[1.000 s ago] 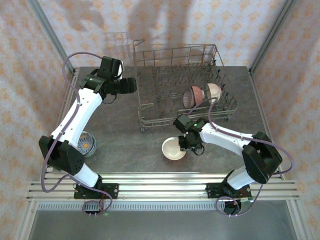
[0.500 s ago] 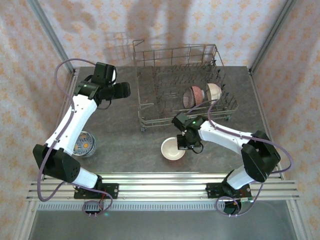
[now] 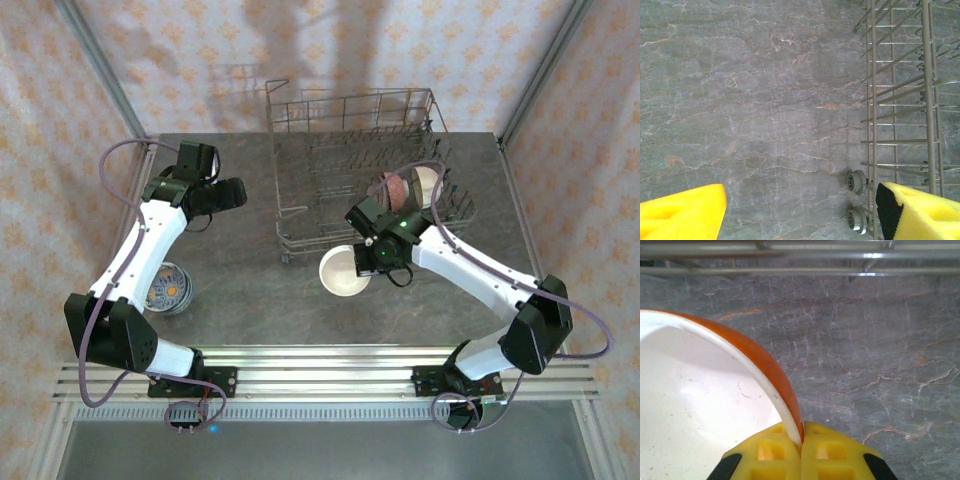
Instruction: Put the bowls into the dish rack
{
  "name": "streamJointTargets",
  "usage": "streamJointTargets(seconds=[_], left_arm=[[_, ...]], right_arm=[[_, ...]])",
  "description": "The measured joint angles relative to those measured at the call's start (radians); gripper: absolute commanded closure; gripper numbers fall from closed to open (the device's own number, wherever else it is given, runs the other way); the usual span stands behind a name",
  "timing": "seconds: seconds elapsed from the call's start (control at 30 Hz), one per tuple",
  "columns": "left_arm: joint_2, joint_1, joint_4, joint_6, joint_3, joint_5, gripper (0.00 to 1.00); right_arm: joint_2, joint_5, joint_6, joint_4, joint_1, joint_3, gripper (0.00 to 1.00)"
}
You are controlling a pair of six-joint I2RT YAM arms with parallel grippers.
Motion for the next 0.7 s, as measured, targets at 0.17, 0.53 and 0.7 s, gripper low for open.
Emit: streamJointTargets(seconds=[0.17, 0.53, 0.7], left_arm=[[0.021, 0.006, 0.022, 0.0, -0.013, 0.018, 0.21], [0.078, 0.006, 0.062, -0.008, -0.068, 0.078, 0.22], [0.095, 0.003, 0.083, -0.007, -0.095, 0.117, 0.22]], right_arm=[[0.0, 0.0, -0.039, -0.045, 0.0, 0.068, 1.0], [0.0, 0.042, -0.076, -0.089, -0.028, 0.267, 1.0], [0.029, 0.098, -0.078, -0.11, -0.096, 0.42, 1.0]])
